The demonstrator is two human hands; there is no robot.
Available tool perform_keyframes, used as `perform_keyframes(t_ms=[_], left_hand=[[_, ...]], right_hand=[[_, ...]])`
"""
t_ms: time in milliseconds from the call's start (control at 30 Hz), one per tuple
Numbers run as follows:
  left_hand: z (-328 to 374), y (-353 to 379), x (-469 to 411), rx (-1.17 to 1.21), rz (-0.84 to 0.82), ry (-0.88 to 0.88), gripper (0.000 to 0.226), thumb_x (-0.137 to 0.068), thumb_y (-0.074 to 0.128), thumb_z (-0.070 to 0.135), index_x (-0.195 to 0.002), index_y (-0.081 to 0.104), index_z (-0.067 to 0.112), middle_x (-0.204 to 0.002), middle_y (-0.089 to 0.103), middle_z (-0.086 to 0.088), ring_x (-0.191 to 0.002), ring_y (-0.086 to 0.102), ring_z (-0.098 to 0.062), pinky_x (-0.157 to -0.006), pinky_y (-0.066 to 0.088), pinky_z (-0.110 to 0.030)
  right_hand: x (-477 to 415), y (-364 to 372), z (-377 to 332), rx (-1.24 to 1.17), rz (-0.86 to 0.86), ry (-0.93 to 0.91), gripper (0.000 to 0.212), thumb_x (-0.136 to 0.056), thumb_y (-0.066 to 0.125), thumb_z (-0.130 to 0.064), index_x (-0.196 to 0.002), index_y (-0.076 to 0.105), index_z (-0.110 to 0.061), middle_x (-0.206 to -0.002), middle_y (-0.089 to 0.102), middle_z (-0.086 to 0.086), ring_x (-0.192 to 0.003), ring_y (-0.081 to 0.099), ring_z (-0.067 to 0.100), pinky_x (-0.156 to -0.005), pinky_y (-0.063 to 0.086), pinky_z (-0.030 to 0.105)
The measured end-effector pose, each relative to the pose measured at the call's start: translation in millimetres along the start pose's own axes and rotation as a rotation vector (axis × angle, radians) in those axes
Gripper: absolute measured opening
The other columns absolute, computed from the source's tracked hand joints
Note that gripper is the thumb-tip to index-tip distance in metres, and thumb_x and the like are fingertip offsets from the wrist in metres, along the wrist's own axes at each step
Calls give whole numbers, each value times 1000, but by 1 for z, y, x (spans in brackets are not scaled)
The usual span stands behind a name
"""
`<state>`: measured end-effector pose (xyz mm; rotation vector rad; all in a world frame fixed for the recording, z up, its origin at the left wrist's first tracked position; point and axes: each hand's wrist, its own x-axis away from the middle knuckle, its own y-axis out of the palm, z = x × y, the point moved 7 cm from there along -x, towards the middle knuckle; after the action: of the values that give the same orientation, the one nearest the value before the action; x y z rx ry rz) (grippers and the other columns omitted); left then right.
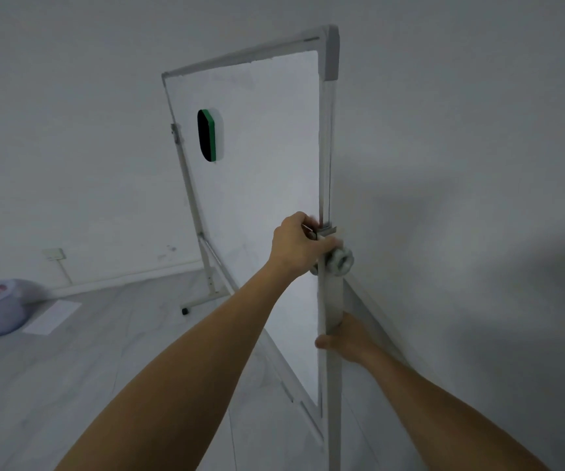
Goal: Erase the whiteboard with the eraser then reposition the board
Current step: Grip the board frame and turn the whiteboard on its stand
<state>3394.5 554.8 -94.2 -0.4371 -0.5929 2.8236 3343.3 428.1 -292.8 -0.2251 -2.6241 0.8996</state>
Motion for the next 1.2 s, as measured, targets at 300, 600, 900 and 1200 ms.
perform_keyframes(t_ms=[300,600,900,1200], left_hand=[[-89,-54,-6,60,-243,-30,37,-80,74,33,-109,59,16,-88,66,-4,-79,63,-19,-73,54,-31],[-215,-218,-40,-123,-267,-116,26,-83,71,27,-101,63,11,-90,69,-13,-82,69,-27,-73,55,-36],[-311,-334,-138,-111,-174,-211,23,-88,65,23,-102,63,4,-92,69,-15,-70,67,-22,-72,56,-36],[-404,-417,-318,-106,-67,-352,22,-89,62,22,-98,63,2,-82,65,-13,-67,62,-23,-60,50,-32]], right_hand=[[24,54,28,207,20,300,73,-85,54,-61,-136,49,-8,-134,56,10,-115,58,27,-97,48,36],[0,147,-108,413,77,293,36,-86,60,-48,-91,58,-12,-69,54,-1,-65,58,18,-57,44,22],[-140,210,-243,329,117,106,40,-82,63,-43,-59,41,-19,-54,41,-2,-44,41,15,-51,31,23],[-343,261,-351,203,81,18,43,-83,60,-44,-108,65,-9,-92,70,9,-71,59,18,-65,45,27]])
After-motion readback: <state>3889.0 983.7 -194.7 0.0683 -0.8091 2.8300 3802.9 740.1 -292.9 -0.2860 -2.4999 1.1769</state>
